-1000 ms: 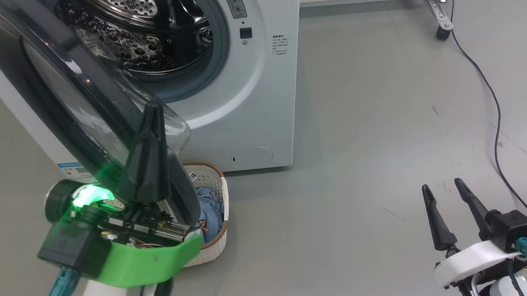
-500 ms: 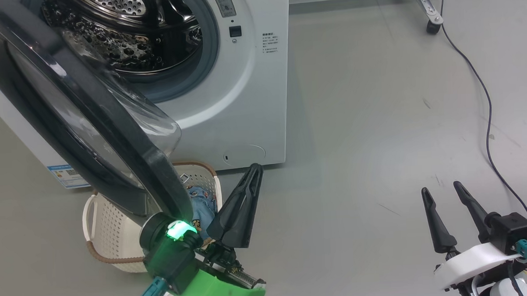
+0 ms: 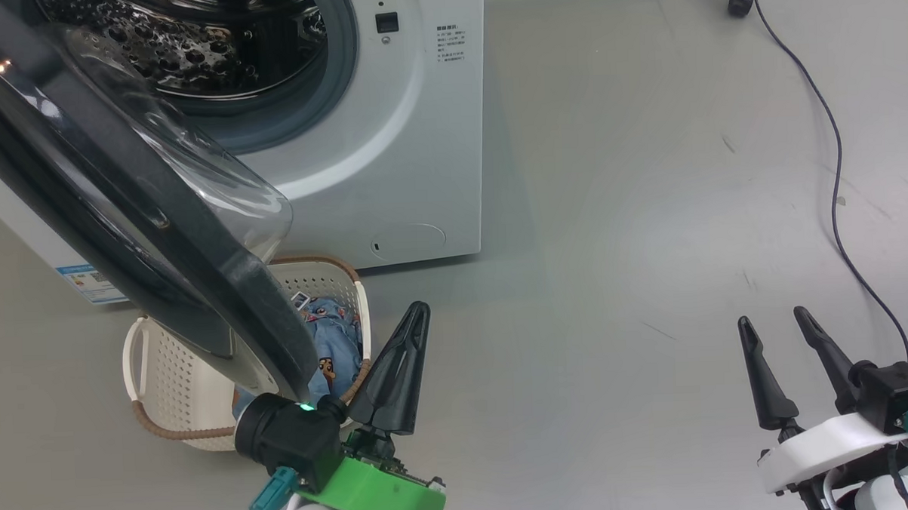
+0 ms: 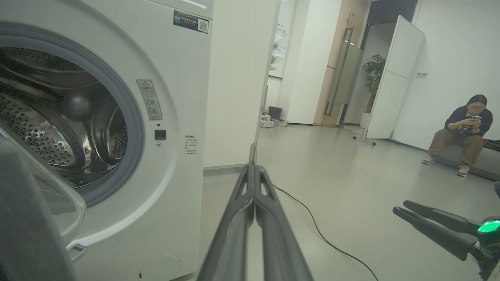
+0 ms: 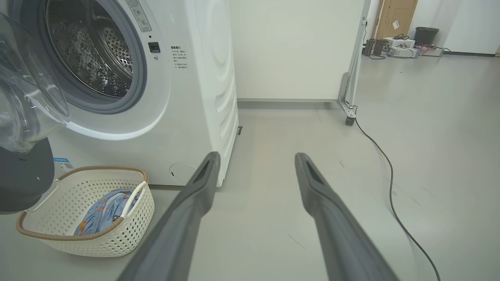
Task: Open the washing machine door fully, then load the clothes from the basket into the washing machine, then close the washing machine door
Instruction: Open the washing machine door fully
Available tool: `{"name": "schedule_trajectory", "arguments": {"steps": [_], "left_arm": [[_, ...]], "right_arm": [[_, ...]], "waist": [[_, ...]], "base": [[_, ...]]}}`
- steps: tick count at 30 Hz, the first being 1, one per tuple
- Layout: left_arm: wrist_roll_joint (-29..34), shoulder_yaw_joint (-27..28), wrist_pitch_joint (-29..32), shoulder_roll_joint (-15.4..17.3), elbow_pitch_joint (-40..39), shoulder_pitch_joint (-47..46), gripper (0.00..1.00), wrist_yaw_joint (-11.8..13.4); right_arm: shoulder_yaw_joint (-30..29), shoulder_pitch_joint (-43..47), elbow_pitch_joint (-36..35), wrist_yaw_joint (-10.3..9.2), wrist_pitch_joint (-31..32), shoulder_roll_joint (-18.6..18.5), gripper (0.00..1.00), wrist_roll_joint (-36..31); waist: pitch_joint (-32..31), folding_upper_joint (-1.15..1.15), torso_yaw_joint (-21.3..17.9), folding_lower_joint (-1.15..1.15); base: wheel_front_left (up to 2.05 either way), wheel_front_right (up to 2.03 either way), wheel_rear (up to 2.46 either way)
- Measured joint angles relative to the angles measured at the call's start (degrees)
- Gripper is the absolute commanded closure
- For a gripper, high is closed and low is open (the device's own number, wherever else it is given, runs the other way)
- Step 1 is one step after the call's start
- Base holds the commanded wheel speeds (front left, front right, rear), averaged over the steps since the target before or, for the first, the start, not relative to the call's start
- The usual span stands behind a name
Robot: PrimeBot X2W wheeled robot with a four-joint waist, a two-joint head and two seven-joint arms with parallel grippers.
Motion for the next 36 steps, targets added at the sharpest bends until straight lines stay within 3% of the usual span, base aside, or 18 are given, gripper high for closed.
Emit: {"name": "schedule_trajectory", "arguments": {"steps": [14,36], "left_arm": [[-1.5,4.9,0.0,0.0,4.8,-2.0,1.0,5.2],[-4.1,8.5,0.0,-0.1,9.9,-5.1,1.0,6.8]], "right_arm": [[-1.3,-1.5,-0.1,0.83,0.0,0.0,0.0,0.0],[-1.8,-2.6,1.2,1.8,0.0,0.6,0.0,0.0]], "waist": [[3.6,0.0,-0.4,0.0],[5.1,0.0,0.7,0.0]], "base": [[0.0,0.0,0.0],[0.0,0.0,0.0]]}}
